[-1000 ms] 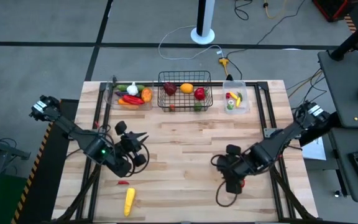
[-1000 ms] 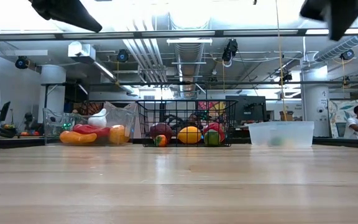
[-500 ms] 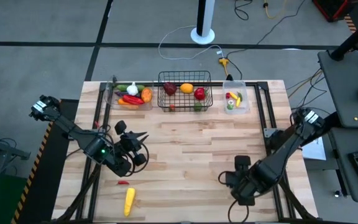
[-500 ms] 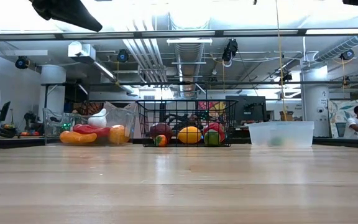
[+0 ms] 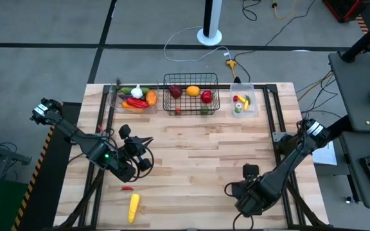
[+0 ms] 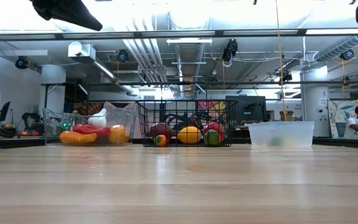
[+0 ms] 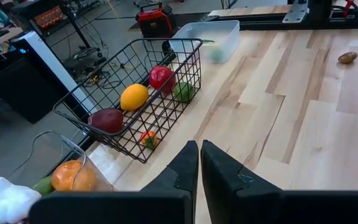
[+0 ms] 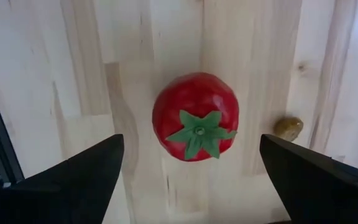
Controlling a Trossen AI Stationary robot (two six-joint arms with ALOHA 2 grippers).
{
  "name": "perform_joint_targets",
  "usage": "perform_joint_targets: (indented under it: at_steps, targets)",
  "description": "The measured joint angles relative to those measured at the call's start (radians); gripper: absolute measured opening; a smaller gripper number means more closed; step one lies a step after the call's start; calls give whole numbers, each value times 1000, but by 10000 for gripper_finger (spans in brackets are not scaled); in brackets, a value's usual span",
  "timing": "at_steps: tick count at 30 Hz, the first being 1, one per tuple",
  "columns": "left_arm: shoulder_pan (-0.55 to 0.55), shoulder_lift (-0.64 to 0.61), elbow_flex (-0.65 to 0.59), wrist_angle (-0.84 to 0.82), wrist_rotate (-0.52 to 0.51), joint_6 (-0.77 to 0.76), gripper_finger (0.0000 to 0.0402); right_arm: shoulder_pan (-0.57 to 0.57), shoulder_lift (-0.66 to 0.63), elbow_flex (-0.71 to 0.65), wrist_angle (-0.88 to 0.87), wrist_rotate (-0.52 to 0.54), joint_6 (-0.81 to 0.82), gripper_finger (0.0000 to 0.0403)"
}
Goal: Sort produce into baskets
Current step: Put the tomato into the wire basket
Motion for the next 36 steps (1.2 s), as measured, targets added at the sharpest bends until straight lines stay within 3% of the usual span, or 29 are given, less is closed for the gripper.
perform_joint_targets:
  at_steps: [16, 36]
  targets:
    - [0, 0, 0, 7, 0, -20, 3, -3, 4, -90, 47, -38, 1, 370]
    - [0, 0, -2, 20, 0, -26, 3, -32, 4, -263, 295, -16, -30, 370]
